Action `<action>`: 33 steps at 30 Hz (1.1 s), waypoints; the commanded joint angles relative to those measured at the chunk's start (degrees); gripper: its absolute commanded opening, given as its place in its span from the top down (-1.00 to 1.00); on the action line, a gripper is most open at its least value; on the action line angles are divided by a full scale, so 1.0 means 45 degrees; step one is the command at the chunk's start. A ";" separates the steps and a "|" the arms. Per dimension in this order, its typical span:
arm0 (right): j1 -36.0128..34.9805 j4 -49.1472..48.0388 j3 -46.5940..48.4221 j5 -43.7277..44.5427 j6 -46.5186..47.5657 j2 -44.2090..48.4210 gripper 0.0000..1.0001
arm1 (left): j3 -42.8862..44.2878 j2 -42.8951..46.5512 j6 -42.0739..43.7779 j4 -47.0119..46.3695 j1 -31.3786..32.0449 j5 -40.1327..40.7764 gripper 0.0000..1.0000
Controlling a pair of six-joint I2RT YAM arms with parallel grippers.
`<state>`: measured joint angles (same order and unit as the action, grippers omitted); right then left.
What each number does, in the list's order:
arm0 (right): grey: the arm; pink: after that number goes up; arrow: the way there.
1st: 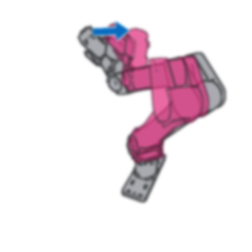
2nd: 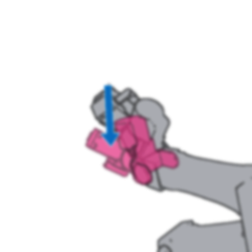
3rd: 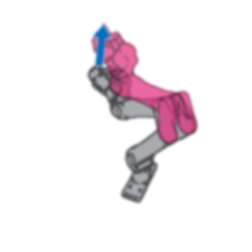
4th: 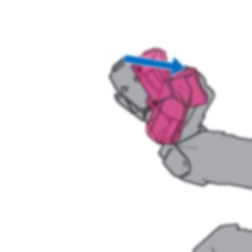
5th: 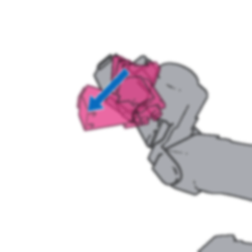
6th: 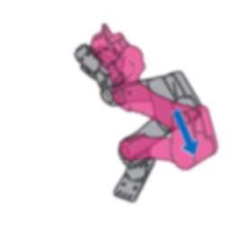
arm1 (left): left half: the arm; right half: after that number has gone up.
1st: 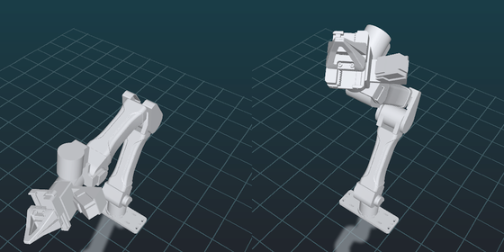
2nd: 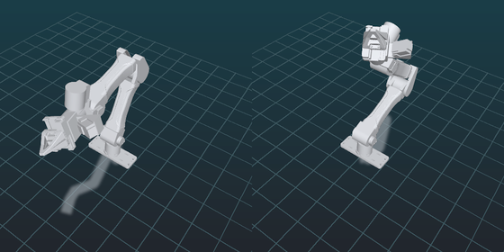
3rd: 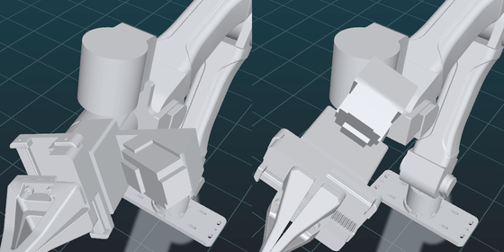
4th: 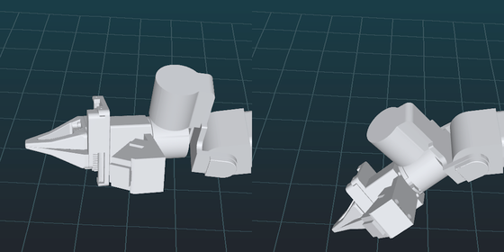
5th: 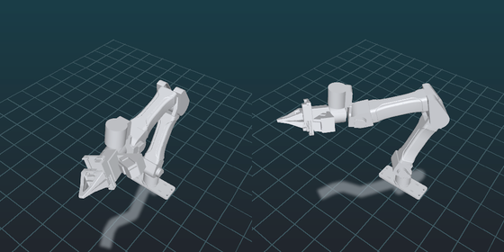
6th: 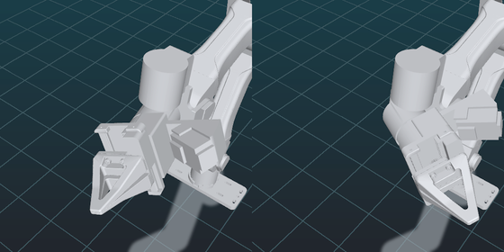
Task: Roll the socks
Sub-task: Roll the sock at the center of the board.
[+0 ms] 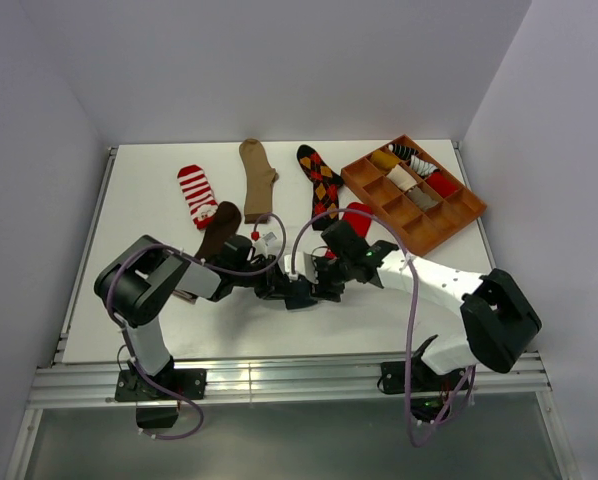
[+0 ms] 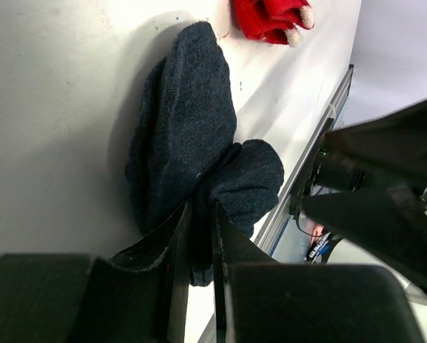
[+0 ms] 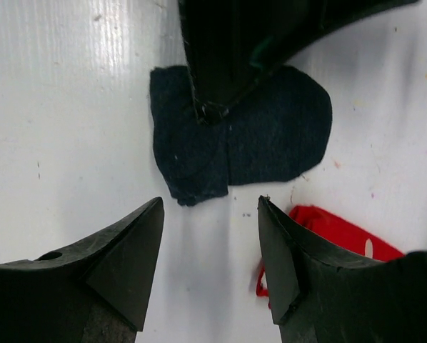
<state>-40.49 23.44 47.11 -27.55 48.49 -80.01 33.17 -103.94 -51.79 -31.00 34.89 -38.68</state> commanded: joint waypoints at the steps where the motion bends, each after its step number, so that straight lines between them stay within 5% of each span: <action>1: -0.0668 -0.0873 -0.0390 0.0379 0.0415 0.0260 -0.24 | -0.0944 -0.1257 0.1197 0.3550 0.0097 0.1603 0.99; 9: -0.2505 -0.1750 -0.1289 0.2137 0.0767 -0.0228 -0.20 | -0.0789 -0.1531 0.1294 0.3764 0.0097 0.1407 0.99; 22: -0.2877 -0.2572 -0.1270 0.4148 0.0807 -0.1516 -0.14 | -0.0789 -0.1804 0.1314 0.3296 0.0097 0.0725 0.99; 25: -0.2877 -0.2515 -0.1018 0.4344 0.0651 -0.1906 0.00 | -0.0827 -0.1688 0.1236 0.3140 0.0117 0.0529 0.99; 26: -0.2858 -0.2417 -0.0958 0.4326 0.0612 -0.1985 0.26 | -0.0886 -0.1552 0.1216 0.3082 0.0136 0.0509 0.99; 28: -0.2858 -0.2241 -0.0725 0.4248 0.0533 -0.2219 0.47 | -0.0906 -0.1395 0.1119 0.3139 0.0156 0.0586 0.99; 33: -0.2314 0.0040 0.0445 0.2708 0.0358 -0.2474 0.59 | -0.1023 -0.0264 0.0593 0.3179 0.0156 0.1230 0.77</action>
<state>-52.88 16.88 45.60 -11.75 51.09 -88.92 32.95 -104.49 -52.05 -31.53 34.44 -41.17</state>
